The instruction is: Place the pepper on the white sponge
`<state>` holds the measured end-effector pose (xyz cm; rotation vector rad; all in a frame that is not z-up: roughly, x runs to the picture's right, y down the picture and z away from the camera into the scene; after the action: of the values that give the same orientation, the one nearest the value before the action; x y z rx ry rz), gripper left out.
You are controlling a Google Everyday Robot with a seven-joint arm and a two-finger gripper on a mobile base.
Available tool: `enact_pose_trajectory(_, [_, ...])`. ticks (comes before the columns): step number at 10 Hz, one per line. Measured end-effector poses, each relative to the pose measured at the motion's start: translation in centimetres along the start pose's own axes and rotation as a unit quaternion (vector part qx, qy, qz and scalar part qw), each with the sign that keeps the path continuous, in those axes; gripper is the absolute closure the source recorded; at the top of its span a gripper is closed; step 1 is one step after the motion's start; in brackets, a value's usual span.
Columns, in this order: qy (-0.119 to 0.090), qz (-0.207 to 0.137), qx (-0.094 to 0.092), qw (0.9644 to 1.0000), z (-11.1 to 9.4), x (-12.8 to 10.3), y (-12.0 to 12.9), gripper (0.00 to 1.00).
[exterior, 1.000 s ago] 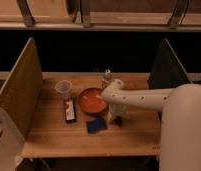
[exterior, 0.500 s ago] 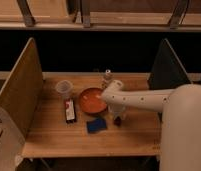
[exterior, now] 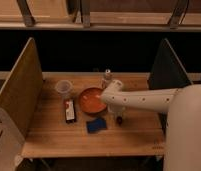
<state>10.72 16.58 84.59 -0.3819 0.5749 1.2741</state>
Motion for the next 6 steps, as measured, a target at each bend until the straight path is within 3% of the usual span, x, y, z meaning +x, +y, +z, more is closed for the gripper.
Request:
enact_pose_trajectory(3, [-0.044,-0.021,0.02,0.9986,-4.2,0.7,1.3,1.0])
enact_pose_trajectory(6, [-0.056,-0.069,0.017,0.9959,-5.6,2.3,5.4,1.0])
